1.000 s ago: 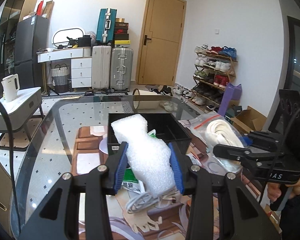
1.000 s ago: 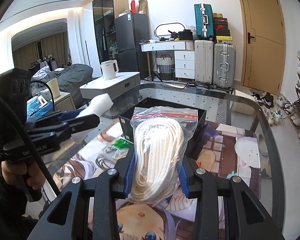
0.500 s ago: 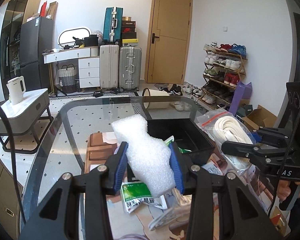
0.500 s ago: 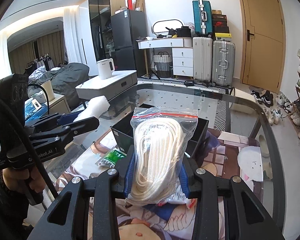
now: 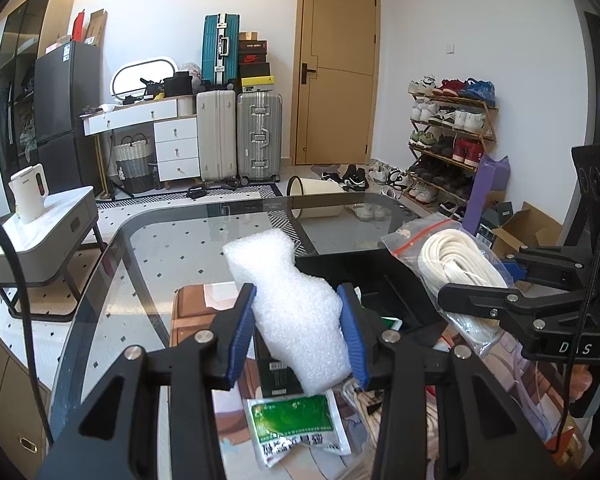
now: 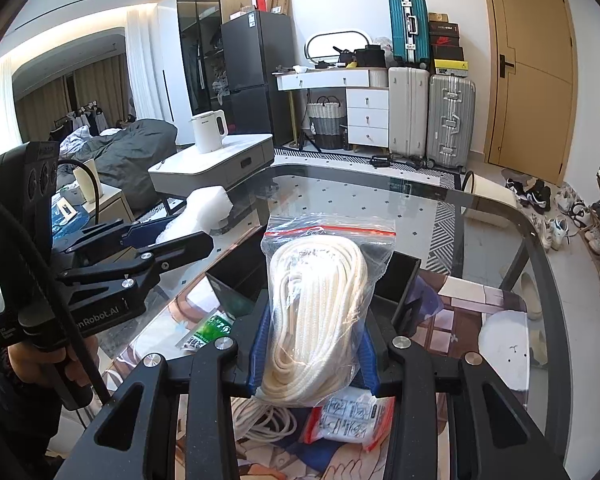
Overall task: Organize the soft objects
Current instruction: 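Carry the white foam and bagged rope over the black box, then open both grippers to drop the foam and rope bag into the box, then move both grippers back over the remaining items beside the box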
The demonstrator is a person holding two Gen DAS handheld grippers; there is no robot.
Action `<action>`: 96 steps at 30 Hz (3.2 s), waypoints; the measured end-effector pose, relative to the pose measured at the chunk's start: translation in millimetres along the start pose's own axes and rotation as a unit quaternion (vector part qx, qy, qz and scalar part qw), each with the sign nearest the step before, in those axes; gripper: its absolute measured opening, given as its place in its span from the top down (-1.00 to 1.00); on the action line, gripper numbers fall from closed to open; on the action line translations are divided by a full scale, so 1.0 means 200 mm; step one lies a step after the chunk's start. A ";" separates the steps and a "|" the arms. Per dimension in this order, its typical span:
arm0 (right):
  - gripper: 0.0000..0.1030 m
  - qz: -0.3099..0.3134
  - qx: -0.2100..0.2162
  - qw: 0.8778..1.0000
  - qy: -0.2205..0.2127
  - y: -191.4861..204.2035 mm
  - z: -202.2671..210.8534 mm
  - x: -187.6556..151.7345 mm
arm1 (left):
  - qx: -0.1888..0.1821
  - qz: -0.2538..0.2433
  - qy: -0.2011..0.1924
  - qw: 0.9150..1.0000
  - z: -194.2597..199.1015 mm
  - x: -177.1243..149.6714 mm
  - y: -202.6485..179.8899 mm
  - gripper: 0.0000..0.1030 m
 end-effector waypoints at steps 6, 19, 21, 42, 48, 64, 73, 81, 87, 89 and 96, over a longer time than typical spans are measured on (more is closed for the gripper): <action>0.27 0.000 -0.001 1.000 0.007 -0.04 -0.05 0.03 | -0.001 -0.005 0.006 1.000 -0.07 0.02 0.01 0.22; 0.27 0.014 -0.002 0.998 0.056 -0.08 -0.25 0.02 | 0.000 -0.006 0.034 0.999 -0.26 0.01 0.06 0.22; 0.27 0.018 -0.003 0.998 0.066 -0.09 -0.29 0.01 | -0.005 -0.004 0.037 0.999 -0.29 0.01 0.06 0.22; 0.27 0.070 -0.015 0.991 0.116 -0.10 -0.53 0.03 | -0.041 -0.021 0.075 0.996 -0.50 -0.02 0.04 0.23; 0.27 0.085 -0.010 0.988 0.131 -0.11 -0.57 -0.01 | -0.039 -0.041 0.080 0.995 -0.51 -0.04 0.02 0.22; 0.26 0.096 -0.008 0.984 0.148 -0.12 -0.55 -0.02 | -0.048 -0.061 0.093 0.993 -0.44 -0.08 -0.06 0.22; -0.10 0.066 -0.021 0.996 0.059 -0.15 -0.27 0.03 | -0.059 -0.033 0.084 0.994 -0.37 -0.07 -0.01 -0.21; -0.92 0.000 -0.028 1.000 0.005 -0.19 0.03 -0.05 | -0.040 0.006 0.038 0.998 -0.15 -0.03 0.07 -0.92; -0.99 -0.029 -0.030 0.999 -0.010 -0.19 0.14 -0.15 | -0.015 0.024 0.023 0.999 -0.01 -0.06 0.13 -1.00; -0.99 -0.037 -0.030 0.999 -0.007 -0.19 0.15 -0.19 | -0.011 0.026 0.023 0.999 0.03 -0.09 0.14 -1.00; -0.99 -0.032 -0.040 0.999 -0.002 -0.16 0.14 -0.26 | 0.012 0.038 0.025 0.999 0.11 -0.19 0.18 -1.00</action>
Point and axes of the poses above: each gripper's, at about its wrist camera, not at the fingertips, and z roughly against the way its jaws point, y to its left, x to its top, the point moved 7 cm from there along -z, roughly the way its jaws point, and after that the axes turned 2 degrees about -x, right-handed, at the moved point
